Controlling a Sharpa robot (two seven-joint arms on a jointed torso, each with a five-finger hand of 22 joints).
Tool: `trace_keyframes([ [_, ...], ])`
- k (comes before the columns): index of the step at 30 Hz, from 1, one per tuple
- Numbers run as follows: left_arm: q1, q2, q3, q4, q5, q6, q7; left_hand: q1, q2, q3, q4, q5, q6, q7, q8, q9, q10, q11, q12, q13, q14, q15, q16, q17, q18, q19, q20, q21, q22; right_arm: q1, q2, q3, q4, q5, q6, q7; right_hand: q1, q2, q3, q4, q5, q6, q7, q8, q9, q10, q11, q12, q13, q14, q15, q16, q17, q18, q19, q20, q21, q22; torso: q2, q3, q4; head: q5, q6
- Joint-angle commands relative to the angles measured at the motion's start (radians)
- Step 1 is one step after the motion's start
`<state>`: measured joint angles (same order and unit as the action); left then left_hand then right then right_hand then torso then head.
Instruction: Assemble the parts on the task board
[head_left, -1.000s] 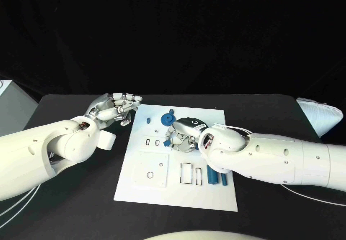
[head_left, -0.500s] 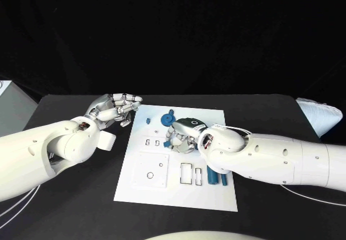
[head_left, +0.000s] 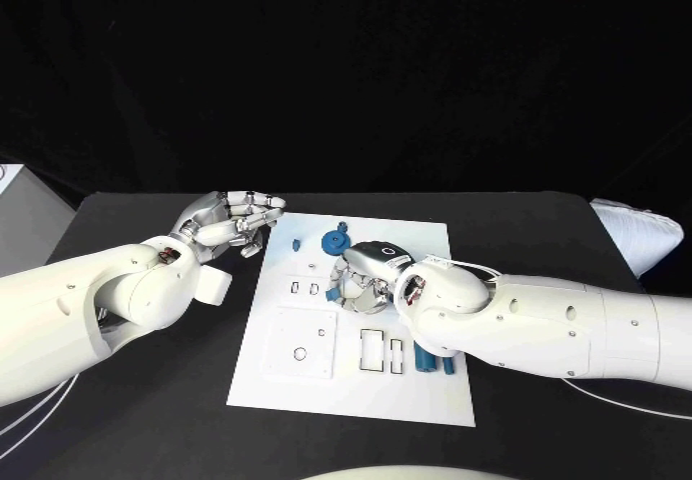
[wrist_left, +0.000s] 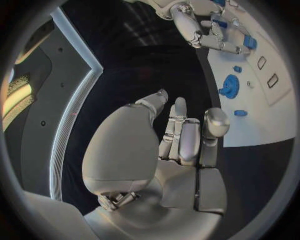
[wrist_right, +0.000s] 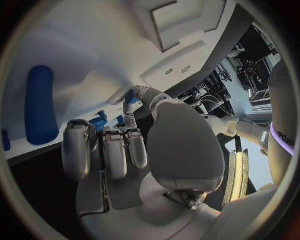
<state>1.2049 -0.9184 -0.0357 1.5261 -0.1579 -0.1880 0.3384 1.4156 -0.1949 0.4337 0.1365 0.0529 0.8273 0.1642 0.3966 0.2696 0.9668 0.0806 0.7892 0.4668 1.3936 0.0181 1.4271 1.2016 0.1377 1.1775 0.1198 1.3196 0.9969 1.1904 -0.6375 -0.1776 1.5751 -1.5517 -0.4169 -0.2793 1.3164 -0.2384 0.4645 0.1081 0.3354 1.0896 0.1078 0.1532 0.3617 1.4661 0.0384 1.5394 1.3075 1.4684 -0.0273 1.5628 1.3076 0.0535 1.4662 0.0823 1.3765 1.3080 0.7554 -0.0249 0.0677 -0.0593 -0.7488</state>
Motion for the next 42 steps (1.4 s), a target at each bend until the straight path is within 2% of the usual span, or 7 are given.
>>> trace_keyframes([
  [1, 0.0, 0.001, 0.0, 0.002, -0.042, 0.019, -0.016, -0.003, 0.0, 0.007, -0.002, -0.003, -0.01, -0.001, 0.001, -0.001, -0.006, 0.002, 0.004, 0.001, 0.006, 0.0, 0.006, 0.002, -0.019, 0.007, 0.0, 0.006, 0.002, 0.001, -0.008, 0.001, 0.015, -0.017, -0.057, -0.014, -0.012, 0.0, -0.004, 0.009, 0.003, 0.004, 0.004, 0.003, 0.0, 0.089, -0.007, 0.004, 0.243, 0.1, -0.007, 0.005, 0.254, -0.01, 0.02, -0.01, 0.009, 0.152, -0.001, 0.0006, -0.0009, 0.001, 0.003],
  [8, -0.001, -0.003, -0.002, 0.012, -0.196, 0.027, -0.09, 0.003, 0.009, 0.036, -0.007, -0.002, -0.002, -0.001, 0.002, -0.005, 0.013, 0.0, 0.021, 0.004, 0.021, -0.002, 0.018, 0.03, -0.024, 0.026, -0.002, 0.021, 0.029, 0.004, -0.025, 0.002, 0.041, -0.012, -0.092, -0.007, -0.029, -0.003, -0.013, 0.02, -0.001, 0.002, 0.002, 0.005, 0.002, 0.09, -0.008, 0.006, 0.244, 0.101, -0.009, 0.006, 0.257, -0.012, 0.024, -0.011, 0.016, 0.157, 0.0, 0.0016, 0.0007, 0.003, 0.01],
  [18, -0.006, -0.008, -0.006, 0.03, -0.467, 0.116, -0.212, -0.021, -0.005, 0.119, -0.009, -0.002, -0.005, -0.008, -0.039, -0.039, 0.052, -0.01, 0.064, 0.015, 0.083, -0.012, 0.061, 0.137, -0.042, 0.097, -0.011, 0.07, 0.12, 0.01, -0.047, 0.01, 0.07, 0.017, -0.103, -0.008, -0.034, -0.005, -0.017, 0.023, -0.001, 0.001, 0.002, 0.005, 0.003, 0.089, -0.009, 0.005, 0.243, 0.101, -0.009, 0.006, 0.257, -0.013, 0.025, -0.011, 0.017, 0.158, 0.001, 0.0011, 0.0006, 0.016, 0.017],
  [28, -0.012, 0.003, -0.007, 0.053, -0.645, 0.159, -0.199, -0.029, -0.012, 0.227, -0.045, -0.002, -0.007, -0.022, -0.089, -0.068, 0.061, -0.035, 0.107, 0.042, 0.108, -0.033, 0.078, 0.186, -0.051, 0.133, -0.031, 0.095, 0.169, 0.041, -0.062, 0.015, 0.087, 0.077, -0.076, -0.004, -0.036, -0.007, -0.019, 0.024, -0.001, 0.0, 0.002, 0.005, 0.003, 0.089, -0.009, 0.005, 0.243, 0.101, -0.009, 0.006, 0.258, -0.013, 0.026, -0.011, 0.02, 0.16, 0.002, -0.0008, 0.0013, 0.015, 0.022],
  [39, -0.014, 0.02, -0.007, 0.064, -0.755, 0.174, -0.178, -0.06, -0.026, 0.388, -0.122, 0.004, -0.014, -0.043, -0.144, -0.089, 0.062, -0.055, 0.144, 0.073, 0.119, -0.053, 0.083, 0.213, -0.056, 0.147, -0.05, 0.108, 0.192, 0.05, -0.051, 0.016, 0.07, 0.092, -0.043, -0.006, -0.036, -0.008, -0.02, 0.024, 0.0, -0.002, 0.002, 0.004, 0.003, 0.089, -0.009, 0.004, 0.243, 0.101, -0.009, 0.007, 0.259, -0.014, 0.027, -0.012, 0.023, 0.161, 0.003, -0.0005, 0.0023, 0.013, 0.021],
  [40, -0.014, 0.021, -0.007, 0.064, -0.759, 0.173, -0.176, -0.063, -0.026, 0.4, -0.128, 0.007, -0.016, -0.046, -0.149, -0.09, 0.061, -0.056, 0.15, 0.077, 0.12, -0.054, 0.084, 0.216, -0.057, 0.149, -0.051, 0.11, 0.197, 0.05, -0.05, 0.016, 0.069, 0.093, -0.041, -0.007, -0.036, -0.008, -0.02, 0.024, 0.0, -0.002, 0.002, 0.004, 0.003, 0.089, -0.009, 0.004, 0.243, 0.101, -0.009, 0.007, 0.259, -0.014, 0.027, -0.012, 0.023, 0.161, 0.003, -0.0003, 0.0021, 0.013, 0.021],
  [42, -0.014, 0.024, -0.007, 0.065, -0.767, 0.171, -0.173, -0.078, -0.032, 0.424, -0.142, 0.068, -0.021, -0.052, -0.159, -0.093, 0.06, -0.062, 0.166, 0.089, 0.122, -0.058, 0.085, 0.22, -0.057, 0.153, -0.055, 0.115, 0.203, 0.05, -0.048, 0.016, 0.067, 0.093, -0.038, -0.007, -0.036, -0.008, -0.021, 0.024, 0.0, -0.003, 0.002, 0.004, 0.003, 0.088, -0.009, 0.003, 0.242, 0.101, -0.009, 0.006, 0.258, -0.014, 0.027, -0.012, 0.021, 0.161, 0.003, -0.0001, 0.002, 0.013, 0.021],
])
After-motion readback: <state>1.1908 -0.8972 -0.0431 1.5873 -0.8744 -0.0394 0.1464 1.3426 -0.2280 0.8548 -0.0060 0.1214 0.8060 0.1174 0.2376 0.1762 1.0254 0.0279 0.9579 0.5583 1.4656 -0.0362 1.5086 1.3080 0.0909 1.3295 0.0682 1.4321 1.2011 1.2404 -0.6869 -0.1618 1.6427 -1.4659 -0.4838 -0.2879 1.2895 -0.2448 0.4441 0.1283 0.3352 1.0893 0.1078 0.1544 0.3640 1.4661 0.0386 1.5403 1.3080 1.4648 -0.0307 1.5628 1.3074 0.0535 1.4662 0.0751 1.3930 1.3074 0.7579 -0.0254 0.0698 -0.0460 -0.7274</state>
